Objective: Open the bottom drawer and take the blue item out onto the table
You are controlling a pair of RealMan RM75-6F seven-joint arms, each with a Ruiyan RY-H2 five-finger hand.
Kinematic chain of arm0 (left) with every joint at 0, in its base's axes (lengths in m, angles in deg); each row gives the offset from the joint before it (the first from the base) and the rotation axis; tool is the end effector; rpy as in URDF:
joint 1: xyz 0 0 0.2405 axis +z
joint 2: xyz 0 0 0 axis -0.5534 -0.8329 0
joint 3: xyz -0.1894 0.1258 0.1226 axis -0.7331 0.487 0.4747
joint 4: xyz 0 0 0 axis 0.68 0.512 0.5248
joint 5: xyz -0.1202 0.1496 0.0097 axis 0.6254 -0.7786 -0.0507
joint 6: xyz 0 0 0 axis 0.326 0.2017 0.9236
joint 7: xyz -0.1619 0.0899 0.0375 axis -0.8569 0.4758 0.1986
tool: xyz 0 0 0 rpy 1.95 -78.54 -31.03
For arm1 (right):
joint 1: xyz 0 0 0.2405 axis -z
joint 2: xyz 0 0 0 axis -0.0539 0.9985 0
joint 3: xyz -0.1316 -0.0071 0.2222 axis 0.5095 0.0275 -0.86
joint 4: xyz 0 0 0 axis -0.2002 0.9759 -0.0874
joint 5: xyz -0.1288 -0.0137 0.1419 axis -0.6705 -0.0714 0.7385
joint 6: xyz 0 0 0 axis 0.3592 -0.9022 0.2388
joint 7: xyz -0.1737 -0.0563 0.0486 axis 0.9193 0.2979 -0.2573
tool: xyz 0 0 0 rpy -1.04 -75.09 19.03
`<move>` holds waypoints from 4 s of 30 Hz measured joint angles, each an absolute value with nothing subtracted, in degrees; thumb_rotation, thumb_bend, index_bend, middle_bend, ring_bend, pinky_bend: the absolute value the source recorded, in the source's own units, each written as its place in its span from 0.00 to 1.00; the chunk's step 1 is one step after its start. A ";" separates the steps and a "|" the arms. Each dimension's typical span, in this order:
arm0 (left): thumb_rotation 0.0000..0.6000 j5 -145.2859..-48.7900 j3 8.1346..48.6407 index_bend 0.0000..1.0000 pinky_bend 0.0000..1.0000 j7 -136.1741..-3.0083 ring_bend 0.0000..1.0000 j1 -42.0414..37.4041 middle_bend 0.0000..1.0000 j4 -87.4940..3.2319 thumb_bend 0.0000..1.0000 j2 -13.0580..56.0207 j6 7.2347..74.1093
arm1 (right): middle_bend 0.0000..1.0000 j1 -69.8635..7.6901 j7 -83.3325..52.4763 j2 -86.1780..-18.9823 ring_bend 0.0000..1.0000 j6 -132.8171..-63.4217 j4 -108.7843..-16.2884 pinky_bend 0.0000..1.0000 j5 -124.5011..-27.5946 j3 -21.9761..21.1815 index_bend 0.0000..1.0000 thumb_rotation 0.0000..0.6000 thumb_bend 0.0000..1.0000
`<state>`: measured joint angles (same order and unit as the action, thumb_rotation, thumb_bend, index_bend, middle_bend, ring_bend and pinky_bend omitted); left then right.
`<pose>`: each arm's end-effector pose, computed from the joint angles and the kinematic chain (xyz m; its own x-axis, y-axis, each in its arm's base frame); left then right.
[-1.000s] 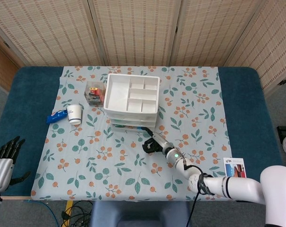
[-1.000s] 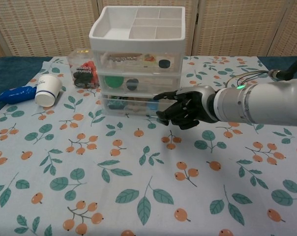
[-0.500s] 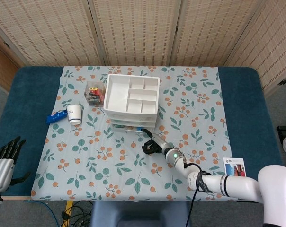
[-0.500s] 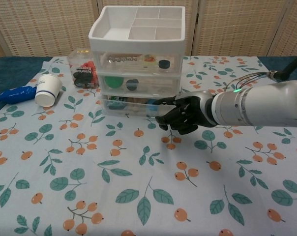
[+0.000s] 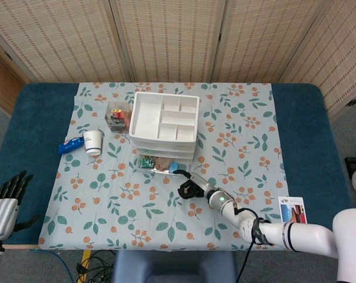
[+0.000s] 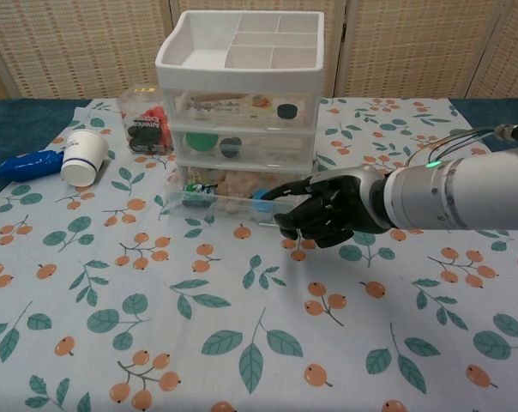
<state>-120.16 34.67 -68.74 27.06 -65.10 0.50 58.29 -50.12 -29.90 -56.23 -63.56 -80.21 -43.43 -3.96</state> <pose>-0.3016 0.2292 0.1714 0.3948 0.0649 0.9165 0.9186 -0.0099 -0.3951 -0.1007 -0.3536 -0.0793 -0.4513 -0.7260 0.5190 -0.8867 0.2995 -0.3522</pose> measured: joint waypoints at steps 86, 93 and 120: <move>1.00 -120.56 35.34 0.04 0.09 -67.17 0.03 29.13 0.00 -67.67 0.18 -0.47 60.76 | 0.84 -62.87 25.46 -54.05 0.98 -75.72 -73.17 1.00 -79.33 5.59 0.20 1.00 0.12; 1.00 -120.07 35.31 0.04 0.09 -67.45 0.03 29.44 0.00 -67.55 0.18 -0.65 60.79 | 0.85 -64.32 24.52 -57.29 0.98 -74.21 -68.86 1.00 -80.70 5.38 0.22 1.00 0.04; 1.00 -119.50 35.46 0.04 0.09 -68.23 0.03 29.87 0.00 -66.17 0.18 -0.41 60.19 | 0.84 -65.97 21.59 -64.79 0.98 -72.63 -59.92 1.00 -79.24 3.57 0.33 1.00 0.18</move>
